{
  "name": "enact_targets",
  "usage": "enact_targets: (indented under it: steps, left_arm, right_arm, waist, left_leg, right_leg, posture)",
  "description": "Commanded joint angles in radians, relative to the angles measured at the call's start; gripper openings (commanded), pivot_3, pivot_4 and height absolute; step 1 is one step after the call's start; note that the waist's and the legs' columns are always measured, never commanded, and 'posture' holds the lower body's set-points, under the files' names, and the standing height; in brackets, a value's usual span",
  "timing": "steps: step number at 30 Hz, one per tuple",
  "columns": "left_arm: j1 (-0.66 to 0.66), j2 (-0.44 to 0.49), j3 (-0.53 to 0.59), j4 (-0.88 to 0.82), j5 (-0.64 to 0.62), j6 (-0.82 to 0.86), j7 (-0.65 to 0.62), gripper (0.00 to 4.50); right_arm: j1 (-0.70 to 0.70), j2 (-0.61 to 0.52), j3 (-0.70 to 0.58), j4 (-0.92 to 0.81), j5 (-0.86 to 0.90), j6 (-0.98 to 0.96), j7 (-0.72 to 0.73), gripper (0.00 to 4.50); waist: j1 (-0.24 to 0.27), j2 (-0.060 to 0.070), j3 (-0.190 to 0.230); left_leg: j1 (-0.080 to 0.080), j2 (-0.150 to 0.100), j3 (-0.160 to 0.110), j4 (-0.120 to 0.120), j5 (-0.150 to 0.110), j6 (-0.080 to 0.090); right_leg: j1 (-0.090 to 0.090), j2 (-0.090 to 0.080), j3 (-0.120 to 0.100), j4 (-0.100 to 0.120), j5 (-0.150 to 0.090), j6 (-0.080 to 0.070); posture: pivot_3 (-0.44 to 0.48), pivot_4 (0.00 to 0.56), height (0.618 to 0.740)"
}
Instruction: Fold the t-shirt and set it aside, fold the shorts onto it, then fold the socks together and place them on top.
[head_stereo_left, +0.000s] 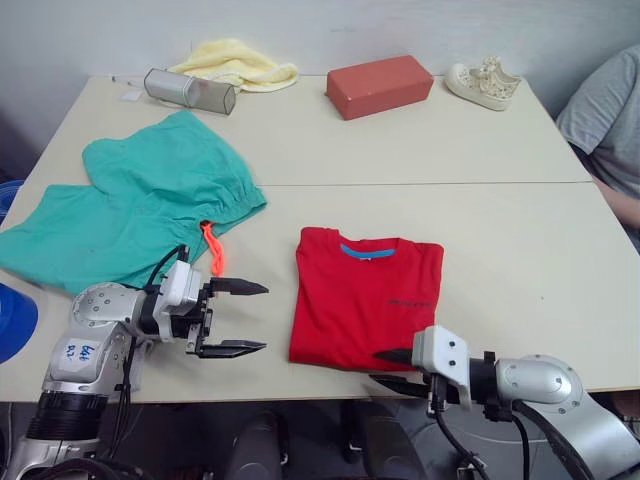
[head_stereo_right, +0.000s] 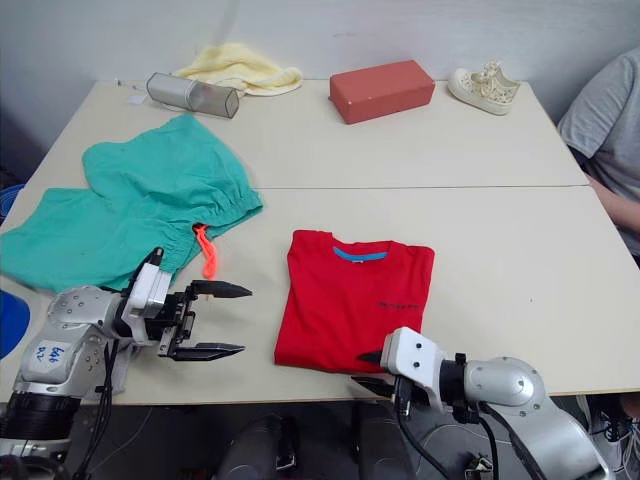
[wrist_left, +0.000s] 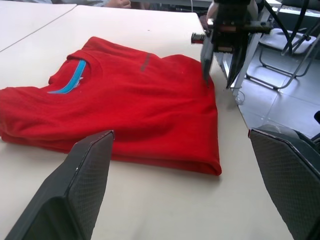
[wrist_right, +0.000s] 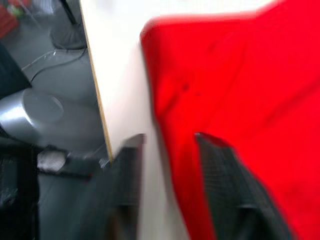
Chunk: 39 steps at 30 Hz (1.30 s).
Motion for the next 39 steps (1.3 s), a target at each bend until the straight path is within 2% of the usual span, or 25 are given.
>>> enact_targets:
  steps: [1, 3, 4, 5, 9, 12, 13, 17, 19, 27, 35, 37, 39]
  left_arm:
    - [-0.025, 0.014, -0.008, -0.06, -0.039, 0.038, -0.012, 4.5]
    - [-0.067, -0.021, -0.033, -0.074, -0.041, 0.058, 0.017, 4.5]
    - [-0.095, -0.048, -0.078, -0.079, -0.013, 0.044, 0.018, 4.5]
    - [-0.121, -0.076, -0.121, -0.076, 0.023, 0.028, 0.029, 4.31]
    - [-0.186, -0.196, -0.22, -0.001, 0.132, 0.001, 0.144, 3.23]
    - [-0.21, -0.268, -0.262, 0.075, 0.216, -0.042, 0.237, 2.21]
    - [-0.217, -0.283, -0.284, 0.101, 0.248, -0.055, 0.255, 1.94]
    - [-0.219, -0.282, -0.326, 0.149, 0.311, -0.05, 0.274, 0.6]
    - [-0.214, -0.276, -0.332, 0.179, 0.354, -0.034, 0.325, 0.31]
    - [-0.174, -0.271, -0.276, 0.188, 0.366, 0.037, 0.454, 0.31]
    - [-0.154, -0.245, -0.223, 0.201, 0.341, 0.039, 0.46, 0.31]
    - [-0.155, -0.257, -0.179, 0.182, 0.256, 0.024, 0.406, 0.31]
    - [-0.166, -0.247, -0.144, 0.133, 0.13, 0.048, 0.276, 0.31]
  right_arm:
    - [0.045, -0.041, -0.137, -0.055, 0.212, 0.017, 0.092, 3.07]
    - [0.016, -0.041, -0.195, -0.035, 0.338, 0.089, 0.057, 3.07]
    - [-0.029, -0.01, -0.186, 0.006, 0.337, 0.093, 0.016, 2.97]
    - [-0.063, 0.012, -0.162, 0.042, 0.306, 0.079, -0.007, 2.69]
    - [-0.166, 0.1, -0.018, 0.202, 0.072, -0.08, -0.074, 1.31]
    - [-0.218, 0.153, 0.044, 0.306, -0.025, -0.178, -0.096, 0.22]
    - [-0.23, 0.164, 0.062, 0.342, -0.054, -0.206, -0.098, 0.0]
    - [-0.254, 0.197, 0.083, 0.444, -0.124, -0.29, -0.125, 0.0]
    - [-0.261, 0.22, 0.061, 0.496, -0.135, -0.304, -0.165, 0.0]
    - [-0.224, 0.256, -0.09, 0.588, -0.086, -0.299, -0.273, 0.0]
    - [-0.203, 0.251, -0.192, 0.635, -0.055, -0.309, -0.31, 0.0]
    - [-0.205, 0.249, -0.213, 0.603, -0.008, -0.314, -0.276, 0.0]
    - [-0.216, 0.231, -0.196, 0.51, 0.051, -0.292, -0.213, 0.0]
  waist:
    - [0.0, 0.0, 0.0]
    - [0.001, -0.001, 0.0]
    - [0.001, -0.001, 0.0]
    - [0.0, -0.002, 0.0]
    - [0.0, -0.002, 0.0]
    - [-0.002, -0.001, 0.001]
    - [-0.001, -0.001, 0.001]
    - [0.001, 0.0, 0.001]
    - [0.0, -0.001, 0.001]
    - [0.0, 0.0, 0.001]
    - [-0.003, 0.003, -0.001]
    - [-0.005, 0.004, -0.001]
    - [-0.006, 0.005, 0.0]
  left_leg:
    - [0.0, 0.0, 0.0, 0.0, 0.0, 0.0]
    - [0.0, 0.0, -0.001, 0.0, -0.001, 0.001]
    - [0.0, 0.0, -0.001, 0.0, -0.001, 0.001]
    - [0.001, 0.0, -0.002, 0.001, 0.0, 0.001]
    - [0.005, 0.0, -0.004, 0.0, -0.001, 0.001]
    - [0.003, 0.0, -0.004, -0.001, 0.0, 0.002]
    - [0.003, 0.0, -0.004, -0.002, 0.001, 0.0]
    - [0.002, 0.0, -0.004, -0.001, 0.002, -0.002]
    - [0.001, 0.0, -0.004, -0.001, 0.002, -0.002]
    - [0.004, 0.0, -0.005, 0.0, 0.001, 0.002]
    - [0.007, 0.001, -0.005, -0.003, 0.003, 0.002]
    - [0.006, 0.0, -0.005, -0.004, 0.003, 0.002]
    - [0.006, 0.001, -0.004, -0.004, 0.003, 0.002]
  right_leg:
    - [0.0, 0.0, 0.0, -0.001, 0.0, 0.0]
    - [0.001, 0.0, 0.0, -0.001, 0.0, 0.0]
    - [0.002, 0.0, 0.0, -0.001, 0.0, 0.001]
    - [0.003, -0.001, -0.001, -0.001, 0.001, 0.001]
    - [0.012, 0.0, -0.004, -0.012, 0.003, -0.003]
    - [0.011, 0.001, -0.003, -0.014, 0.006, 0.003]
    - [0.01, 0.001, -0.003, -0.014, 0.006, 0.003]
    - [0.01, 0.002, -0.004, -0.016, 0.006, 0.003]
    - [0.01, 0.001, -0.004, -0.017, 0.006, 0.003]
    - [0.013, -0.001, -0.004, -0.015, 0.008, 0.005]
    - [0.013, -0.001, -0.004, -0.013, 0.009, 0.003]
    - [0.013, -0.001, -0.004, -0.013, 0.009, 0.003]
    - [0.012, -0.001, -0.004, -0.013, 0.009, 0.003]
  posture:
    - [0.0, 0.15, 0.74]
    - [0.0, 0.15, 0.74]
    - [0.0, 0.15, 0.74]
    - [0.0, 0.15, 0.74]
    - [0.0, 0.15, 0.74]
    - [0.0, 0.15, 0.74]
    - [0.0, 0.15, 0.74]
    - [0.0, 0.15, 0.74]
    - [0.0, 0.15, 0.74]
    - [0.0, 0.15, 0.74]
    - [0.0, 0.15, 0.74]
    - [0.0, 0.15, 0.74]
    - [0.0, 0.15, 0.74]
